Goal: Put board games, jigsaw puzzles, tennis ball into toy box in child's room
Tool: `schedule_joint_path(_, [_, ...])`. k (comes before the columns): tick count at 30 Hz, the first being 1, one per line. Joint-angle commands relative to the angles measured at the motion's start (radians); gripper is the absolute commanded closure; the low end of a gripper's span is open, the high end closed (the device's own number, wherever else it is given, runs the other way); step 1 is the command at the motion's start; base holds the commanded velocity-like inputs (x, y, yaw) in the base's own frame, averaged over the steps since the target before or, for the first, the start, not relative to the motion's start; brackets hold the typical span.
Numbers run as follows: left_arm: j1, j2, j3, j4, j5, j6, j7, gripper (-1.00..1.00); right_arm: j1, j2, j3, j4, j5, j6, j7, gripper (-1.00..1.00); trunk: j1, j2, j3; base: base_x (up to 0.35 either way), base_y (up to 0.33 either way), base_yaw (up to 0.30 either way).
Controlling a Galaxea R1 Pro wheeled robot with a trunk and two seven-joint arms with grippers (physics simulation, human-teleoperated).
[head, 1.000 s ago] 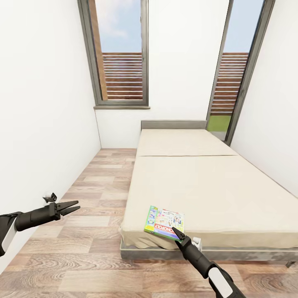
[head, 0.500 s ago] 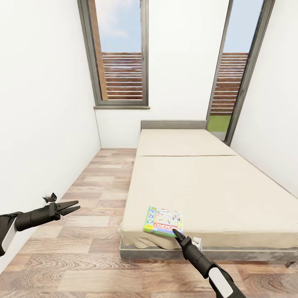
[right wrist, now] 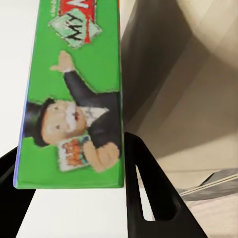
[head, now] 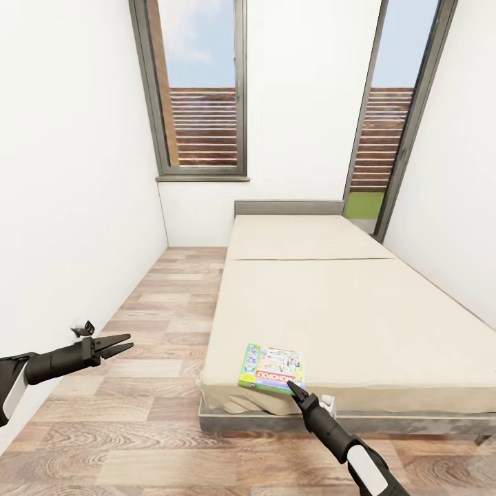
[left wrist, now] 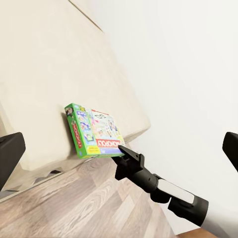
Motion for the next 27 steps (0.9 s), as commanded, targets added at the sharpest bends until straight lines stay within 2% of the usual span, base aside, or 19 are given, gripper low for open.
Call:
schedule_joint_path(1, [0.000, 0.000, 0.000, 0.000, 0.000, 0.011, -0.004, -1.00, -0.001, 0.001, -0.004, 0.001, -0.003, 0.008, 0.002, 1.00, 0.000, 0.000, -0.001, 0.000, 0.000, 0.000])
schedule_joint_path(3, [0.000, 0.000, 0.000, 0.000, 0.000, 0.011, -0.004, -1.00, -0.001, 0.001, -0.004, 0.001, -0.003, 0.008, 0.002, 1.00, 0.000, 0.000, -0.001, 0.000, 0.000, 0.000])
schedule_joint_path(27, [0.000, 0.000, -0.002, 0.000, -0.001, 0.011, -0.003, -1.00, -0.001, 0.002, -0.002, -0.001, -0.002, 0.007, 0.003, 1.00, -0.092, 0.168, 0.074, 0.000, 0.000, 0.000])
